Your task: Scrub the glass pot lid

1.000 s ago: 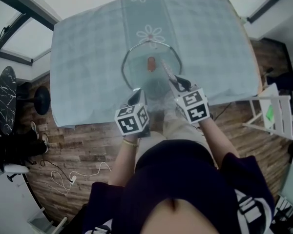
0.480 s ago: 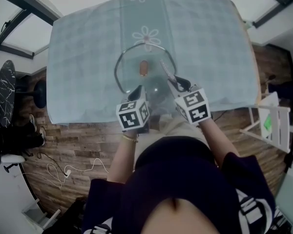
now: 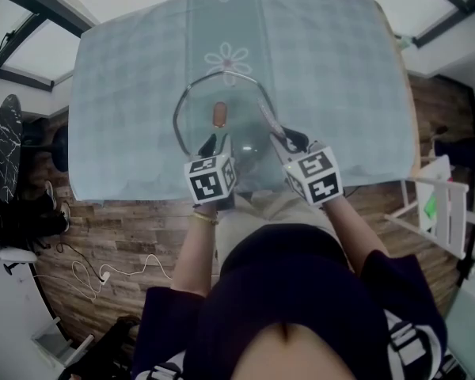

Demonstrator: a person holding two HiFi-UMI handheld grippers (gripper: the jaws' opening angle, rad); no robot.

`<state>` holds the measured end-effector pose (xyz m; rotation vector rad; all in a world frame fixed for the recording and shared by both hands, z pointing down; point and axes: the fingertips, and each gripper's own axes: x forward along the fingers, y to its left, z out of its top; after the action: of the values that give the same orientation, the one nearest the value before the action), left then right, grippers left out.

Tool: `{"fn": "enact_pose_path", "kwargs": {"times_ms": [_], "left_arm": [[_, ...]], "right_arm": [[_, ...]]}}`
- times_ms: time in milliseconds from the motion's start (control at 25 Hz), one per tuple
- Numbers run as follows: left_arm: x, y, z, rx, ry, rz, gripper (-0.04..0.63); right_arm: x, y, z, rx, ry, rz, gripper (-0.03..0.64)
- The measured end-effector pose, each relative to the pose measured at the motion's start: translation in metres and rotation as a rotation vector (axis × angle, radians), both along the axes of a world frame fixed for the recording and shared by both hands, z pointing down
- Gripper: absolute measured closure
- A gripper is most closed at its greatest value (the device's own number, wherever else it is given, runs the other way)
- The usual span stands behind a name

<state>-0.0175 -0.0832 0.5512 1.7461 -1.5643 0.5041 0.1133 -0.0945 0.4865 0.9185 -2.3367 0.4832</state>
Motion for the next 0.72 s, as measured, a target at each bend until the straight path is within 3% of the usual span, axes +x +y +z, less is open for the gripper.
{"fn": "enact_pose_path", "kwargs": {"times_ms": [360,720], "left_arm": [[-0.005,-0.029,0.012,0.011,-0.107,-0.007,0.36],[-0.005,-0.057,0.028,-0.008,-0.147,0.018,0.333]], "right_arm": [[0.01,-0.008,0.01,-0.049,-0.027,0.016,0.537],[0.012,-0.027,0.015,-0.05,-0.028,0.031,0.537]]}}
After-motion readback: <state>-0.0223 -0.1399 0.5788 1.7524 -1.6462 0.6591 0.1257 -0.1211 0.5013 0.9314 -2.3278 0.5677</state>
